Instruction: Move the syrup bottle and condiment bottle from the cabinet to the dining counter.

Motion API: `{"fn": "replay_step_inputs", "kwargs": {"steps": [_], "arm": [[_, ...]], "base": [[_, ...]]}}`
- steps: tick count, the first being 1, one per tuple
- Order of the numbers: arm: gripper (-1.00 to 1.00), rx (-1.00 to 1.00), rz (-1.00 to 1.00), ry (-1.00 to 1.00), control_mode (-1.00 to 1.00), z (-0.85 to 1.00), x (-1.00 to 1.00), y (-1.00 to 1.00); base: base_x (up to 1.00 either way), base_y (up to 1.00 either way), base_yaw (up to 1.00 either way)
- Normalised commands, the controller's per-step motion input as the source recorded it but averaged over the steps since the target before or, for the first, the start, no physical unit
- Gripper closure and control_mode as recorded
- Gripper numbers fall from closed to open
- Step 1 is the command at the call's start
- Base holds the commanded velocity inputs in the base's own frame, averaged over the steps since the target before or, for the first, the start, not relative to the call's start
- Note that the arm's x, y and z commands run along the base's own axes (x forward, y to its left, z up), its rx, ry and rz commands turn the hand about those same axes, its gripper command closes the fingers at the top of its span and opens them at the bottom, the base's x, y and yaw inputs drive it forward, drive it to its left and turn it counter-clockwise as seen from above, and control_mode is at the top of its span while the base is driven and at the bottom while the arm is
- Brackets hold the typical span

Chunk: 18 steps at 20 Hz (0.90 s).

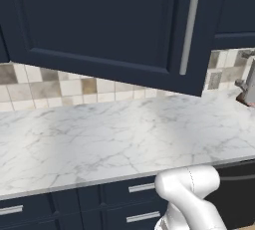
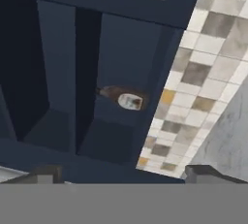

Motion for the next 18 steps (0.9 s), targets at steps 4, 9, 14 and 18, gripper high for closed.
{"fn": "replay_step_inputs", "kwargs": {"steps": [4,9,14,18], "arm": [[-1.0,0.19,0.24,-0.04,-1.0,-0.39,0.81,0.05],[-1.0,0.22,0.22,-0.01,-1.0,0.15,0.31,0.36],[-1.0,0.1,0.21,0.02,-1.0,0.05,0.35,0.66],[-1.0,0.02,0.21,0.01,-1.0,0.13,-0.05,0.55]], "base": [[0.0,0.0,0.0],[0.0,0.0,0.0],[0.0,0.0,0.0],[0.0,0.0,0.0]]}}
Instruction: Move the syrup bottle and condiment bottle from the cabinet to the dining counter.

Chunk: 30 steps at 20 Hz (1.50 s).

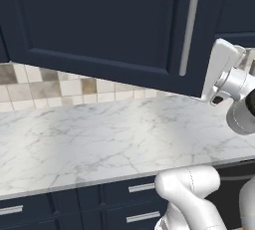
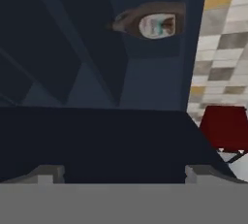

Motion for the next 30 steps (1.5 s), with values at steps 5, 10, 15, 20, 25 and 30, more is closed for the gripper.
{"fn": "replay_step_inputs", "kwargs": {"steps": [5,10,15,20,25,30], "arm": [[-1.0,-0.04,0.27,-0.07,-1.0,0.17,-0.97,0.74],[-1.0,-0.12,0.25,-0.2,-1.0,0.05,-0.91,1.0],[-1.0,-0.13,0.02,-0.27,-1.0,0.02,-0.57,1.0],[-1.0,-0.16,0.0,-0.21,-1.0,-0.26,-0.34,1.0],[-1.0,-0.08,0.0,-0.09,-1.0,-0.29,0.0,1.0],[-1.0,-0.07,0.0,-0.07,-1.0,-0.36,0.0,1.0]], "base": [[0.0,0.0,0.0],[0.0,0.0,0.0],[0.0,0.0,0.0],[0.0,0.0,0.0],[0.0,0.0,0.0],[0.0,0.0,0.0]]}}
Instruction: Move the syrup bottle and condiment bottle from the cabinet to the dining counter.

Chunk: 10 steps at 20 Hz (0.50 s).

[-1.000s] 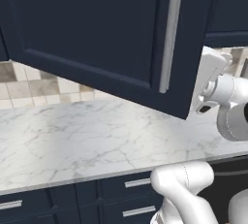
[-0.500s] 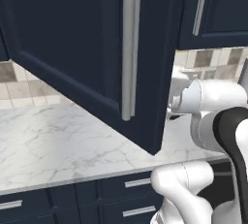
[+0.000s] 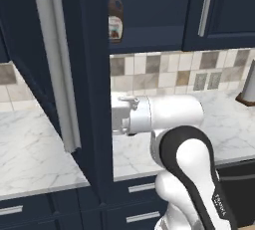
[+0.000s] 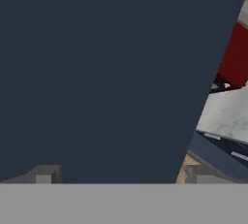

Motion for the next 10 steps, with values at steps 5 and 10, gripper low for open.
{"fn": "replay_step_inputs", "kwargs": {"steps": [5,10], "arm": [[-1.0,-0.05,-0.03,0.0,-1.0,-0.28,0.13,0.68],[-1.0,0.0,-0.09,0.0,-1.0,-0.01,0.1,0.18]], "base": [[0.0,0.0,0.0],[0.0,0.0,0.0]]}}
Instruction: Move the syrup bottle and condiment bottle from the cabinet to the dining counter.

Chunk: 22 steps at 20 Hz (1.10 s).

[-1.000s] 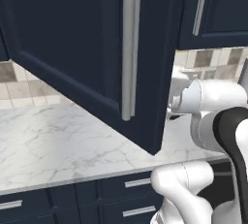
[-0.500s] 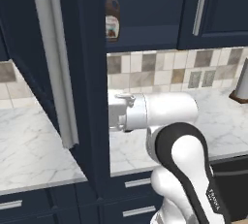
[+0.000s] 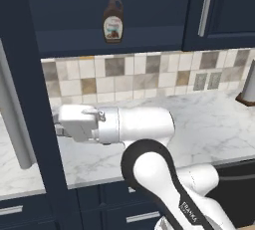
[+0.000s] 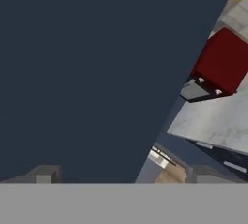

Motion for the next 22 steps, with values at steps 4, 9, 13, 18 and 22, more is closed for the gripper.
{"fn": "replay_step_inputs", "kwargs": {"steps": [4,9,13,18,22], "arm": [[-1.0,0.0,0.0,0.0,-1.0,0.0,-0.03,-0.22],[-1.0,0.0,-0.05,0.0,-1.0,0.0,-0.17,-0.97],[-1.0,-0.01,-0.15,-0.02,-1.0,0.0,-0.09,-1.0],[-1.0,-0.27,-0.51,-0.15,-1.0,-0.08,0.0,-0.96],[-1.0,-0.33,-0.48,-0.01,-1.0,0.0,0.0,-1.0]], "base": [[0.0,0.0,0.0],[0.0,0.0,0.0],[0.0,0.0,0.0],[0.0,0.0,0.0],[0.0,0.0,0.0]]}}
